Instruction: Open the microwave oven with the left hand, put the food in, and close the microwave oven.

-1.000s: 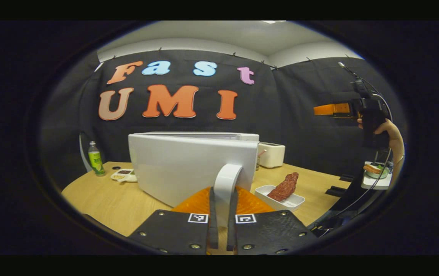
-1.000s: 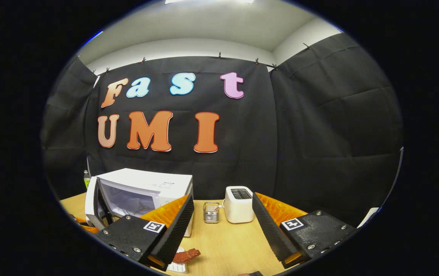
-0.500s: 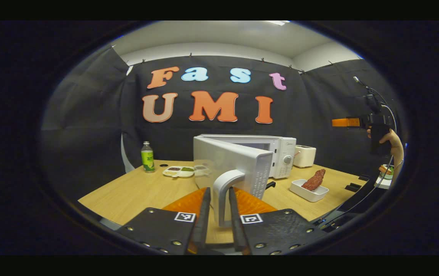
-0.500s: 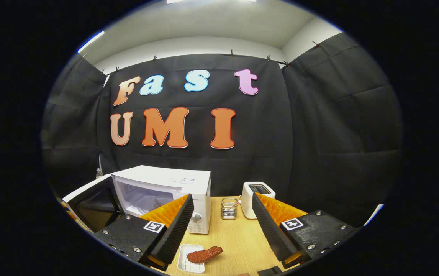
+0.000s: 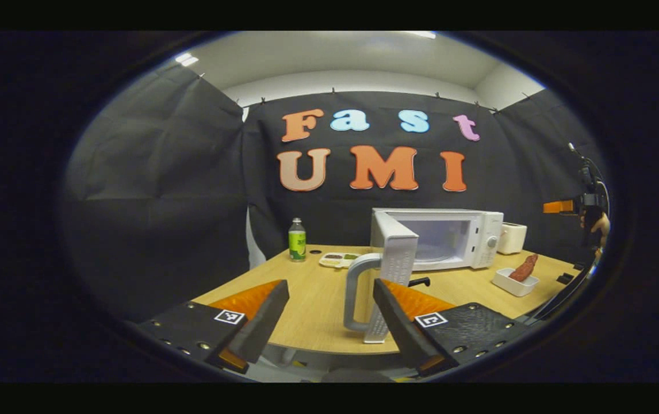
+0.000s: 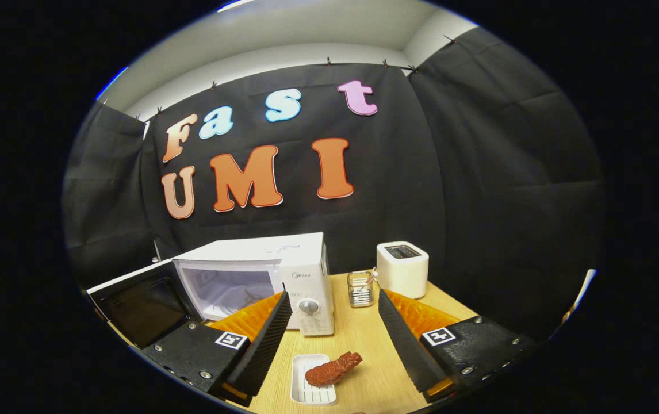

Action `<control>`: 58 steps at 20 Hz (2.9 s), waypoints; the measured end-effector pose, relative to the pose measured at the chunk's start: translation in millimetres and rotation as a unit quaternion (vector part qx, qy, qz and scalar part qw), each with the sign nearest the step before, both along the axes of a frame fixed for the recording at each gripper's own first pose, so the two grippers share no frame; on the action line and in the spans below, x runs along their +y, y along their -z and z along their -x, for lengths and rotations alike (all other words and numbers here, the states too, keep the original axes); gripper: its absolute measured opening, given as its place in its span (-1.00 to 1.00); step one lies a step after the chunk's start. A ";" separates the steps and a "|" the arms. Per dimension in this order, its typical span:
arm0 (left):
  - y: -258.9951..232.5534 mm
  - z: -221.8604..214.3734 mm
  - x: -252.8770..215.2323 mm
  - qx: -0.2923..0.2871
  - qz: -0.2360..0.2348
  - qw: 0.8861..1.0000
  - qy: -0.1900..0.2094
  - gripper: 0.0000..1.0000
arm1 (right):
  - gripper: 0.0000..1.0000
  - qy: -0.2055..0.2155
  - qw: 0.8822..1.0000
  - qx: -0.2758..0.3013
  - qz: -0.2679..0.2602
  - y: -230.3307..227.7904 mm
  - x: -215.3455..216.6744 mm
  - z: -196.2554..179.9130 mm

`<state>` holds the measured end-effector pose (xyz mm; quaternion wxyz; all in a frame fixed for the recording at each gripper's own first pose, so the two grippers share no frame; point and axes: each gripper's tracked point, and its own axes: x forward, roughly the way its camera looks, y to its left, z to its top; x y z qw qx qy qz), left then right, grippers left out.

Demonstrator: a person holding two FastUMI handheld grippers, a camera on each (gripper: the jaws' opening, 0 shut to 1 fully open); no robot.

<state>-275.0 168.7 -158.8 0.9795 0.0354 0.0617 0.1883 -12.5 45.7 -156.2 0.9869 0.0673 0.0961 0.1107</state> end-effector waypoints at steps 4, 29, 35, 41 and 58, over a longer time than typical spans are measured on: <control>3.7 3.5 21.7 -0.005 0.007 1.000 -0.010 0.82 | 0.89 0.007 0.997 0.056 -0.054 44.4 3.8 -2.8; 32.5 28.0 117.0 0.004 0.027 0.996 -0.086 0.82 | -0.82 0.074 0.955 0.180 -0.223 134.4 11.4 -32.0; 34.3 24.6 128.2 0.005 0.026 0.996 -0.087 0.82 | -0.82 0.078 0.957 0.119 -0.253 69.1 34.5 -37.1; 36.5 14.3 139.1 0.005 0.033 0.996 -0.081 0.82 | -0.82 0.027 0.950 0.095 -0.298 28.3 120.8 -51.9; 62.7 -15.7 170.4 0.022 0.043 0.997 -0.059 0.82 | -0.82 0.018 0.936 0.088 -0.341 104.0 307.3 -144.4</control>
